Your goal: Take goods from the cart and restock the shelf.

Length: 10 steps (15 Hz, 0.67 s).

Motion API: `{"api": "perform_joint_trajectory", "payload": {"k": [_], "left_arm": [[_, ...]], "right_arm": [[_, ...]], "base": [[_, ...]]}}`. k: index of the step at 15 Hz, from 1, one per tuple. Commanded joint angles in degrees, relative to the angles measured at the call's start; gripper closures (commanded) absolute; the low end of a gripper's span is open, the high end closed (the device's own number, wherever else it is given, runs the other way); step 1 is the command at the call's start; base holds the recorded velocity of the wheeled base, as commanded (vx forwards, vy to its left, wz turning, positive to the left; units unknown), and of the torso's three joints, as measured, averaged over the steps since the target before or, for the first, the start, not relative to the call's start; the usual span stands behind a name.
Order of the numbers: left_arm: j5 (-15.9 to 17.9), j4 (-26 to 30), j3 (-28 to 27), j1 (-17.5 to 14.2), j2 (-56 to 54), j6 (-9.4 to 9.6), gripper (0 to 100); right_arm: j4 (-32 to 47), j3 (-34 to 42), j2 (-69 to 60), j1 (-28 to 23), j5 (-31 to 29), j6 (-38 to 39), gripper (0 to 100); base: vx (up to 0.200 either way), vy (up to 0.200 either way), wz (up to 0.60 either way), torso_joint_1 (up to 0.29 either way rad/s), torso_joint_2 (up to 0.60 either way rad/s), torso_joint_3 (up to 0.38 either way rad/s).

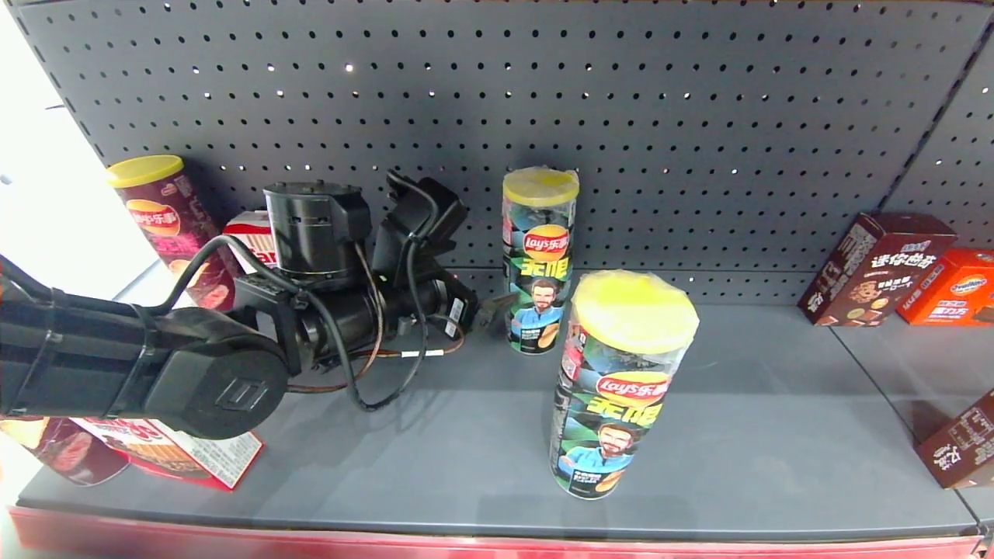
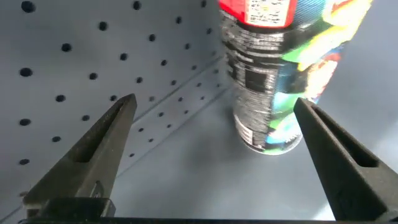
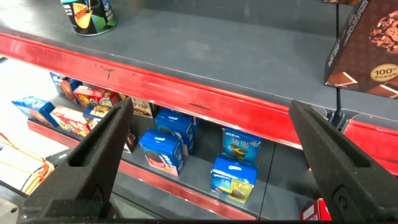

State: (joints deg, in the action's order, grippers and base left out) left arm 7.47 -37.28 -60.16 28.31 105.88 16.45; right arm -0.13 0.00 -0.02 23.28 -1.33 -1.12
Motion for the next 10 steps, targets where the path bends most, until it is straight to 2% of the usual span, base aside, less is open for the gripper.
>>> {"api": "perform_joint_trajectory", "payload": {"k": [1, 8, 10], "left_arm": [[-0.27, 0.01, -0.31, -0.18, 1.00, -0.01, 0], [-0.79, 0.01, -0.57, -1.32, 1.09, -0.27, 0], [-1.85, -0.16, -0.48, -1.32, 1.09, -1.33, 0]], "right_arm": [[-0.04, 0.00, 0.02, 0.01, 0.01, -0.02, 0], [-0.04, 0.00, 0.02, 0.01, 0.01, -0.02, 0], [-0.04, 0.00, 0.02, 0.01, 0.01, -0.02, 0]], "base": [[0.000, 0.000, 0.00, 0.000, 0.00, 0.000], [0.000, 0.000, 0.00, 0.000, 0.00, 0.000], [0.000, 0.000, 0.00, 0.000, 0.00, 0.000]]}}
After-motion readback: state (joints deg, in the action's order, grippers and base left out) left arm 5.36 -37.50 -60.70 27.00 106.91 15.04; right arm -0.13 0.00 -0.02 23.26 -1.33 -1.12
